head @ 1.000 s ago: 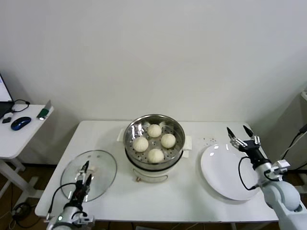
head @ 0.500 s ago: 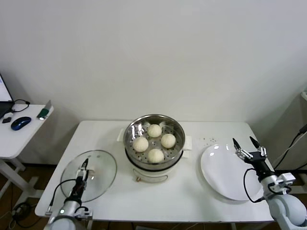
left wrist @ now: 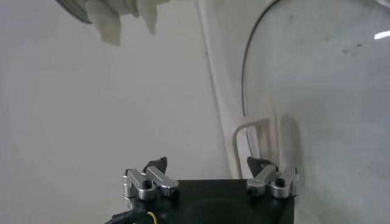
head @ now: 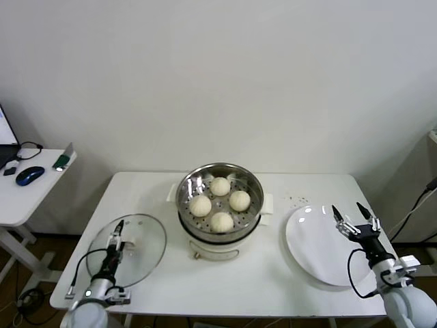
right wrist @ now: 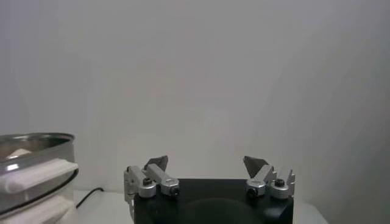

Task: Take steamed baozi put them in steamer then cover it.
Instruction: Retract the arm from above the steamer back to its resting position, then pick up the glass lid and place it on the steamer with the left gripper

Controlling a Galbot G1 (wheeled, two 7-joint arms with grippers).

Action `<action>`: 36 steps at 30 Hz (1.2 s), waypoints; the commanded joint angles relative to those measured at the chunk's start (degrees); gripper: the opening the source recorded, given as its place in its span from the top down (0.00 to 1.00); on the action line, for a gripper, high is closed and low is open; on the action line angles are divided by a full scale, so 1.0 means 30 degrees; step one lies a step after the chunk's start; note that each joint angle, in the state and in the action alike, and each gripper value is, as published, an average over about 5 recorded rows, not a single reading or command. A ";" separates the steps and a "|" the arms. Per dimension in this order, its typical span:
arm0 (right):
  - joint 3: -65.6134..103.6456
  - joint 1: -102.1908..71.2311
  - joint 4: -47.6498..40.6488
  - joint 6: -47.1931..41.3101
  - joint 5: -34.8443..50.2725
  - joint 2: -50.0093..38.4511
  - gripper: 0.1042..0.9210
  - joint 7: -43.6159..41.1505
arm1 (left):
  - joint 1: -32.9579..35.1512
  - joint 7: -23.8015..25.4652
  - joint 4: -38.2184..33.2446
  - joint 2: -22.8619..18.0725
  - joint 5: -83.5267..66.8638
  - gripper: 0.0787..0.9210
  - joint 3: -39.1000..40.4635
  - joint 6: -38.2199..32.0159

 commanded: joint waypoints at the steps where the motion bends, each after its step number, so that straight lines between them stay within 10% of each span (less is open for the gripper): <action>1: 0.0204 -0.0287 -0.0238 0.0193 -0.0755 0.0340 0.12 -0.0230 | -0.1060 -0.0379 0.1114 0.0099 -0.1152 0.12 0.0261 -0.0344; 25: 0.0164 -0.0012 -0.0731 0.0389 -0.1873 0.1037 0.12 -0.0361 | 0.0815 -0.0002 -0.3160 0.1216 -0.3444 0.88 0.0519 0.1819; 36: 0.0114 0.0467 -0.1162 0.0438 -0.2292 0.0892 0.12 -0.0297 | 0.3243 0.0367 -0.9659 0.3374 -0.4707 0.92 0.1215 0.8451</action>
